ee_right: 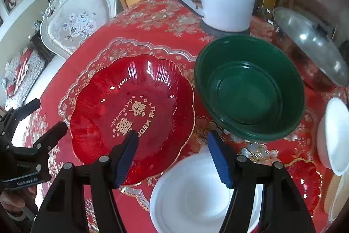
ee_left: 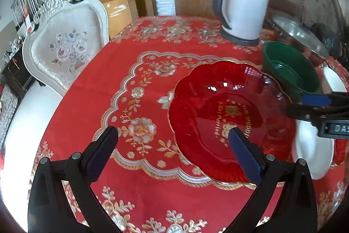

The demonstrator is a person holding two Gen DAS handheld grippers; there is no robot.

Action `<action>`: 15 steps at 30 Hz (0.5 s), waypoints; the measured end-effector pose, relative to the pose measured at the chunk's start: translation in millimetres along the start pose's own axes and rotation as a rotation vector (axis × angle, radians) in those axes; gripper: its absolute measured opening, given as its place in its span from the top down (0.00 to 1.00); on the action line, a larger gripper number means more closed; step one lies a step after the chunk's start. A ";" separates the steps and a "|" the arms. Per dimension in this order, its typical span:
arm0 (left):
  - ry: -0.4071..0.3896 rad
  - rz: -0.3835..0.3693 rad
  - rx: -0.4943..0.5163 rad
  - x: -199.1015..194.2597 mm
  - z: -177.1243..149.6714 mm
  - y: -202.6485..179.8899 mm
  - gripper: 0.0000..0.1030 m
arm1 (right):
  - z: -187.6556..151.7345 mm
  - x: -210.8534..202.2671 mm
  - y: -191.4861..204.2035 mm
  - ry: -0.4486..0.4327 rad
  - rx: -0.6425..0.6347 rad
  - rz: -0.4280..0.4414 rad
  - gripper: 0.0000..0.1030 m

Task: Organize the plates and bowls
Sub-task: 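Move the left tool to the rim of the red 'THE WEDDING' plate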

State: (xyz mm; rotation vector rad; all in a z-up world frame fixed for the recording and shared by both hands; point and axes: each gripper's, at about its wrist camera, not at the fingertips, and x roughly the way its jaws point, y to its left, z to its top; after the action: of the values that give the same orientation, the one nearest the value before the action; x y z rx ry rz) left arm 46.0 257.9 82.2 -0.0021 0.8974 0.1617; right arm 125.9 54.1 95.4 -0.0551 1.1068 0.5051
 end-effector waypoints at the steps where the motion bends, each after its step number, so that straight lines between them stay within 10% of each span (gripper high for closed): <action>1: 0.006 -0.006 -0.005 2.6 1.3 1.6 0.01 | 1.7 1.4 -1.8 0.011 0.015 0.014 0.36; 10: 0.076 -0.061 0.022 34.1 9.1 -7.1 0.01 | 12.9 22.3 -7.2 0.065 0.046 0.027 0.36; 13: 0.113 -0.048 0.039 46.2 9.5 -13.4 0.22 | 14.0 30.7 -9.0 0.080 0.051 0.036 0.49; 15: 0.149 -0.037 0.036 56.9 8.7 -14.5 0.59 | 14.9 35.8 -10.0 0.093 0.055 0.045 0.56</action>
State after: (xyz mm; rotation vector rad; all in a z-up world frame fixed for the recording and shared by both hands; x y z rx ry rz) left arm 89.6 252.1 42.4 0.0030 1.0485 0.1123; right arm 155.0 62.5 69.3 -0.0052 1.2147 0.5162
